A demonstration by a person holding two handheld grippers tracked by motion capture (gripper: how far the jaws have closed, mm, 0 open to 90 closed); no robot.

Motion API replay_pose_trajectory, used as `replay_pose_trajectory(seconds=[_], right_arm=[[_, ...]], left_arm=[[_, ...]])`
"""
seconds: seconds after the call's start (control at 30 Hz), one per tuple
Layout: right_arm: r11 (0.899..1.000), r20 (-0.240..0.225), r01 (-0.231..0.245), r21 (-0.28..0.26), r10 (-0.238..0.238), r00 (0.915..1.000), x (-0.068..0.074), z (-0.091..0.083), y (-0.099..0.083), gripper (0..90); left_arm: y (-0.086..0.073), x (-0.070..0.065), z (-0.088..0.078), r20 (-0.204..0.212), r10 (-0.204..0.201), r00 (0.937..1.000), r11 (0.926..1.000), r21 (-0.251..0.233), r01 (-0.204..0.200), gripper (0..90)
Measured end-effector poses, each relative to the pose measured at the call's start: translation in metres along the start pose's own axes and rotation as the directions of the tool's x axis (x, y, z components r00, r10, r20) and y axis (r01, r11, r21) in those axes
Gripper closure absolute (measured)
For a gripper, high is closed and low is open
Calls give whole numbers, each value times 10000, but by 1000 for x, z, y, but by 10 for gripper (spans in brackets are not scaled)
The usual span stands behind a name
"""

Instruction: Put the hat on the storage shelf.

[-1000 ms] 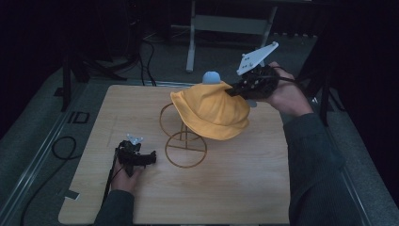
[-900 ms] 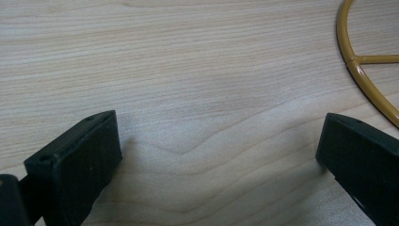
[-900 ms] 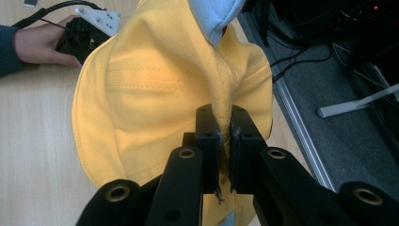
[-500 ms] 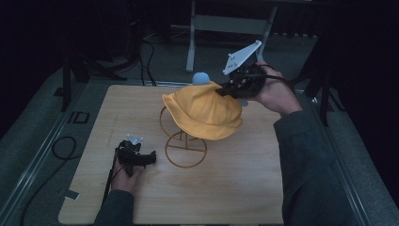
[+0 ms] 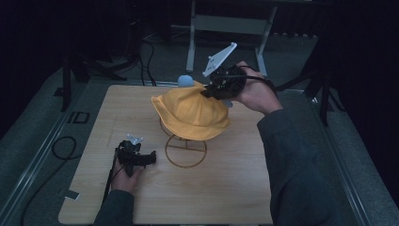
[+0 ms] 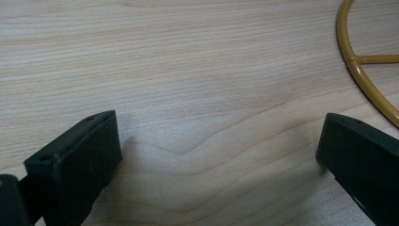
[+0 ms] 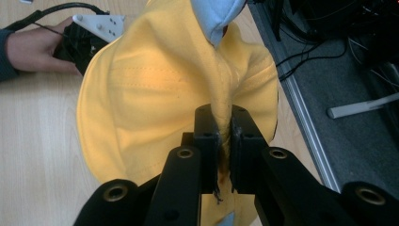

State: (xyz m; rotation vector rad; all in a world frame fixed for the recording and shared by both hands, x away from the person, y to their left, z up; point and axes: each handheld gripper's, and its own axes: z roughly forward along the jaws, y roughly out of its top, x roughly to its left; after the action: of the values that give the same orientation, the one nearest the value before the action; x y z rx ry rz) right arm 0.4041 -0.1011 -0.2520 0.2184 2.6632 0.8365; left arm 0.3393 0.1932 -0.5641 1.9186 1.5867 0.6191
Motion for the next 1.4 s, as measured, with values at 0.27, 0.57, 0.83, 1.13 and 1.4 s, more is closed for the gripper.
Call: replay_pose_trajectory(seconds=[0.27,0.57,0.83,1.13,1.4], right_arm=[[10000,-131,-42,-48,41,9999,3,14,8,832],[9998,-182,-160,134,162,9997,6,31,12,821],[9999,-354,-78,91,81,9993,12,45,19,802],[9991,-616,-346,238,360,9975,10,45,17,563],[9951,-615,-969,204,980,9933,3,40,10,419]], left_arm=[[0,0,0,0,-4,10000,10000,-10,4,4],[0,0,0,-6,18,10000,10000,-6,-18,4],[0,0,0,-5,16,10000,10000,-9,-16,4],[0,0,0,-8,20,10000,10000,-6,-20,4],[0,0,0,-6,17,10000,10000,-7,-17,4]])
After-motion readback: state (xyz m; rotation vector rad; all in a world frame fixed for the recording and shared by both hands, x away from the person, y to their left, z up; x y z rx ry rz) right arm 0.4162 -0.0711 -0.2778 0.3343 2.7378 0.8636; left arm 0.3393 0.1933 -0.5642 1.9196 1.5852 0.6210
